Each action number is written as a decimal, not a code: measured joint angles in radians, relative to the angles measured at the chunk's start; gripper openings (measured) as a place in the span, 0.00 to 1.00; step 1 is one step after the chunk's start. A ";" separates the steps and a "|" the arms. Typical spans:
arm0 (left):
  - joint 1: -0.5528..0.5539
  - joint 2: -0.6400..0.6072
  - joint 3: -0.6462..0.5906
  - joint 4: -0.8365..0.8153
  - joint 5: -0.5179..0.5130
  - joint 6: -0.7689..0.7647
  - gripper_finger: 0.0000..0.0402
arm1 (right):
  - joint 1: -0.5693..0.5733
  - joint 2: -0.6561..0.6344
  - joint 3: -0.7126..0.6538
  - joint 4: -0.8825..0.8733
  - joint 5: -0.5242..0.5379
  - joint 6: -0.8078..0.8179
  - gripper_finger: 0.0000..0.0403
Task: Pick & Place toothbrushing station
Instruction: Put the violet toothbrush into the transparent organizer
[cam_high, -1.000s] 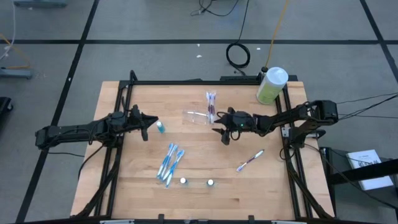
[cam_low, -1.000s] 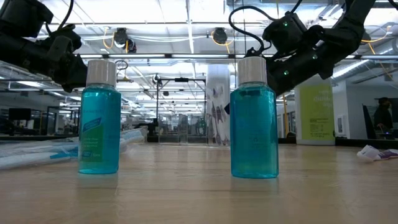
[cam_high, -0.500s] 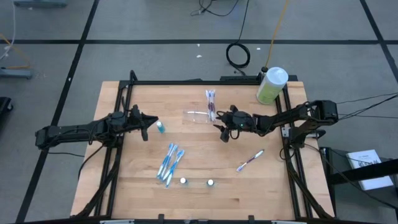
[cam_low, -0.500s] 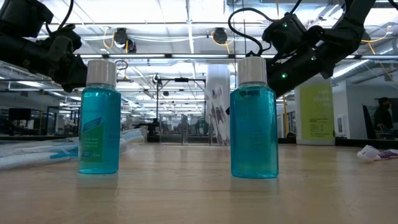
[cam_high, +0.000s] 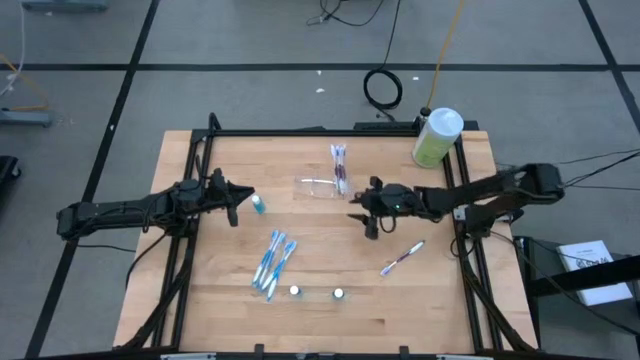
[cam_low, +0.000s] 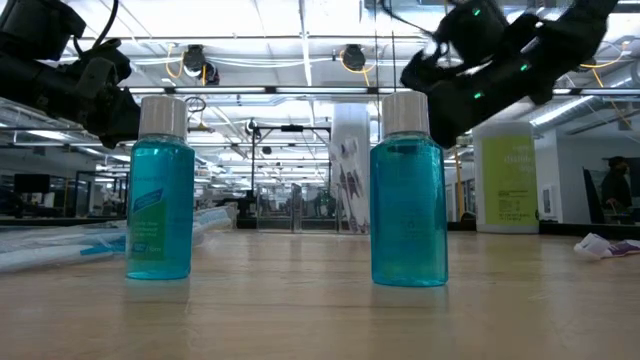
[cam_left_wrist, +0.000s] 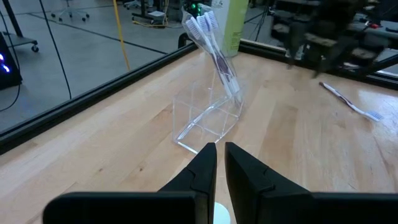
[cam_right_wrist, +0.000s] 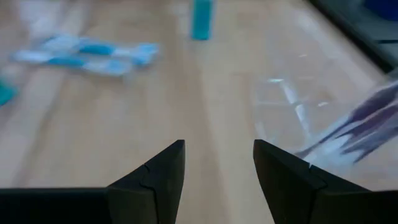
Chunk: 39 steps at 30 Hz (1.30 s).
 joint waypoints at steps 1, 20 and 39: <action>0.000 0.000 0.000 0.000 0.000 0.000 0.09 | 0.016 -0.033 0.000 -0.046 -0.014 0.005 0.45; 0.000 0.000 0.000 0.000 0.000 0.000 0.09 | 0.410 -0.337 0.000 -0.522 -0.021 0.275 0.45; 0.000 0.000 0.000 0.000 0.000 0.000 0.09 | 0.526 -0.089 0.000 -0.667 0.033 0.408 0.43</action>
